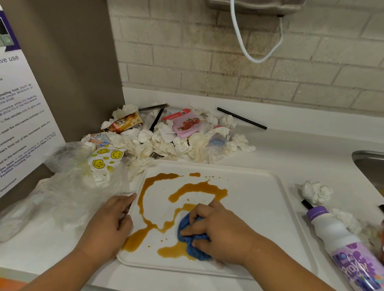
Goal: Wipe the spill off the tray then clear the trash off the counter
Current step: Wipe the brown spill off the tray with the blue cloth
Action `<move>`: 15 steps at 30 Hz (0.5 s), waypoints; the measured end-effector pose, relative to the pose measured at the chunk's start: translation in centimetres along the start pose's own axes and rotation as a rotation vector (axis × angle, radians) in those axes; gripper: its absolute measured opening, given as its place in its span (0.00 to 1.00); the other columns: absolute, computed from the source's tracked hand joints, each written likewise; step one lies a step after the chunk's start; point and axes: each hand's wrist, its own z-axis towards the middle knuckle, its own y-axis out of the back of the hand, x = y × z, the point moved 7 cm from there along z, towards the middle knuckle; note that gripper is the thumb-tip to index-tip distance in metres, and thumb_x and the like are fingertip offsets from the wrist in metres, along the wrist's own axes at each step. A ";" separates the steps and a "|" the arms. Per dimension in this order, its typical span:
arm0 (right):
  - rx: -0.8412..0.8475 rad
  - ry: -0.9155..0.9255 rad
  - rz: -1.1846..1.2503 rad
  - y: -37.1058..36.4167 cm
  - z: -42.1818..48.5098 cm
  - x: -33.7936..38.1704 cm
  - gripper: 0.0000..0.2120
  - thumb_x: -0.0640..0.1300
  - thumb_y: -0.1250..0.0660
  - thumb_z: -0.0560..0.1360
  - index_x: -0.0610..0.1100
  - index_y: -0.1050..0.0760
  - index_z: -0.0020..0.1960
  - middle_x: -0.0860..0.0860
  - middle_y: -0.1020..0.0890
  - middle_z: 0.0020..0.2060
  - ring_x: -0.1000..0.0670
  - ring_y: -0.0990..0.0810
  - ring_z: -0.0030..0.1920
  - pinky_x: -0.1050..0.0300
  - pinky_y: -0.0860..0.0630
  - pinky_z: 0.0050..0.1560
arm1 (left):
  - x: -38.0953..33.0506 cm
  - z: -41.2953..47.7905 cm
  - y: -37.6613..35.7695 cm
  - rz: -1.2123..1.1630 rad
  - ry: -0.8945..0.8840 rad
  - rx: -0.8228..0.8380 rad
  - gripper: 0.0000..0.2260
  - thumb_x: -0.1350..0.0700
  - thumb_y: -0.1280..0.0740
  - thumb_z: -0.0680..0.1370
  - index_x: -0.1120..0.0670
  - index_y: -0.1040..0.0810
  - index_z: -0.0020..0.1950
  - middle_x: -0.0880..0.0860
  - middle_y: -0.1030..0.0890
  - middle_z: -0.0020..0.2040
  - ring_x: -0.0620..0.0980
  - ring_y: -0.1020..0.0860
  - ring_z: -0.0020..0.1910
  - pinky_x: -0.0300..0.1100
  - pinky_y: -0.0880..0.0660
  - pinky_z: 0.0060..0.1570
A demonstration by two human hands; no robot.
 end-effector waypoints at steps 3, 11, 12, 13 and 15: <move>0.016 -0.007 0.079 0.1 -0.7 -0.5 0.14 0.49 0.35 0.76 0.59 0.23 0.60 0.62 0.30 0.54 0.52 0.35 0.55 0.61 0.33 0.58 | 0.0 0.0 0.0 -0.007 0.003 0.001 0.22 0.64 0.37 0.76 0.50 0.29 0.69 0.45 0.27 0.58 0.47 0.26 0.56 0.39 0.30 0.55; -0.017 0.026 0.029 -0.4 -1.1 0.2 0.15 0.52 0.36 0.76 0.61 0.25 0.62 0.60 0.30 0.57 0.52 0.36 0.55 0.58 0.32 0.57 | -0.2 0.0 0.1 -0.009 0.004 -0.002 0.22 0.65 0.37 0.76 0.51 0.28 0.69 0.45 0.26 0.57 0.47 0.26 0.55 0.39 0.31 0.54; -0.008 0.016 0.058 -0.2 -1.2 0.0 0.14 0.50 0.35 0.75 0.60 0.23 0.60 0.60 0.29 0.56 0.53 0.35 0.54 0.58 0.31 0.57 | -0.3 0.0 0.1 -0.012 0.003 -0.002 0.22 0.65 0.37 0.75 0.52 0.28 0.69 0.45 0.26 0.56 0.47 0.26 0.55 0.38 0.31 0.54; -0.011 0.001 0.077 0.1 -1.2 -0.3 0.14 0.49 0.35 0.75 0.60 0.22 0.59 0.61 0.28 0.55 0.53 0.34 0.54 0.58 0.31 0.56 | -0.3 0.0 0.1 -0.014 0.000 -0.002 0.22 0.65 0.37 0.75 0.52 0.28 0.69 0.45 0.26 0.56 0.47 0.26 0.54 0.38 0.32 0.53; -0.046 -0.020 0.071 0.4 -1.1 -0.4 0.14 0.48 0.35 0.75 0.60 0.21 0.58 0.61 0.28 0.54 0.52 0.34 0.54 0.58 0.31 0.57 | -0.3 0.0 0.1 -0.008 -0.001 -0.001 0.22 0.65 0.37 0.76 0.52 0.28 0.69 0.45 0.26 0.56 0.47 0.26 0.54 0.38 0.32 0.53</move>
